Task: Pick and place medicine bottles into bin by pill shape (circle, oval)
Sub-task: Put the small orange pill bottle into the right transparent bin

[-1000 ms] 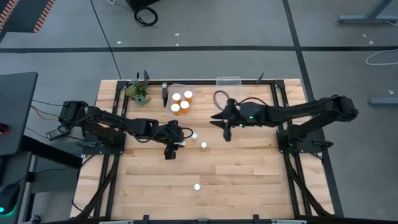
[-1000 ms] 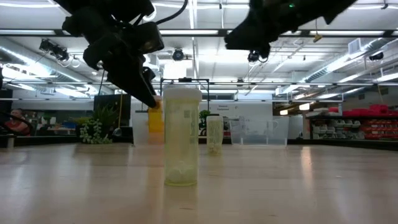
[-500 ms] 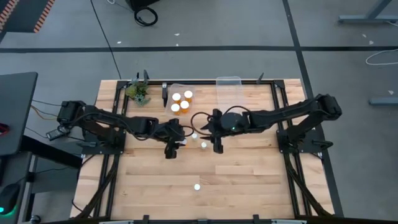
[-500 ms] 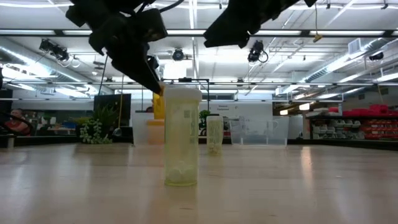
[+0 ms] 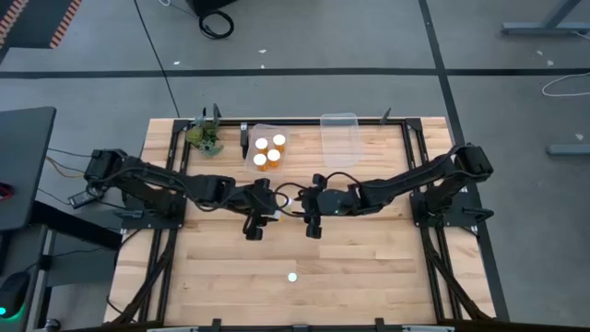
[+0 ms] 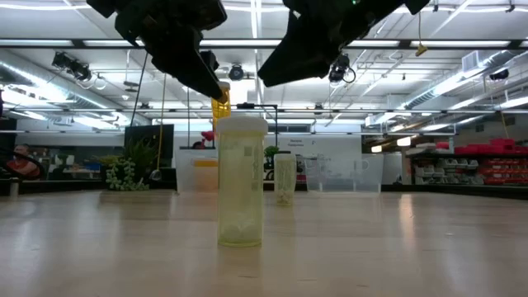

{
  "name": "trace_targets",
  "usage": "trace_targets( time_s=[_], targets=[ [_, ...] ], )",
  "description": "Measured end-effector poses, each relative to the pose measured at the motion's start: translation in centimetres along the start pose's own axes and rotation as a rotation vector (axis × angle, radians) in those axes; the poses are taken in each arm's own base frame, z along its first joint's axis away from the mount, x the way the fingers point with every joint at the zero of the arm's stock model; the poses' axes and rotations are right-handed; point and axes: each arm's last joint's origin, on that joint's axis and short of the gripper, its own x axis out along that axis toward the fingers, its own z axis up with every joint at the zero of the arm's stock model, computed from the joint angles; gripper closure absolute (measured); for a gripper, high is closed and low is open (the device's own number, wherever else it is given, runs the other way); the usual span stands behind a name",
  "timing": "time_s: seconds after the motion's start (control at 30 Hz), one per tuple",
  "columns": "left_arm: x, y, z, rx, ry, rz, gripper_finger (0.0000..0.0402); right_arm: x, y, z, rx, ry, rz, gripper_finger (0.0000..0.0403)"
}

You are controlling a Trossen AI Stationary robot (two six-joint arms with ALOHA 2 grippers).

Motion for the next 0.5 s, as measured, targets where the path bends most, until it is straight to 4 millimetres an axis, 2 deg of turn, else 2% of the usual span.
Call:
trace_targets(
  time_s=[0.27,0.5],
  targets=[
    [-0.1,-1.0,0.0,0.057,-0.001,0.043,0.0267,1.5,0.8,-1.1,0.017,0.025,-0.024,0.0214],
    [-0.1,-1.0,0.1,0.075,-0.013,0.089,0.0265,1.7,1.4,-1.3,0.034,0.005,-0.034,0.0214]
  ],
)
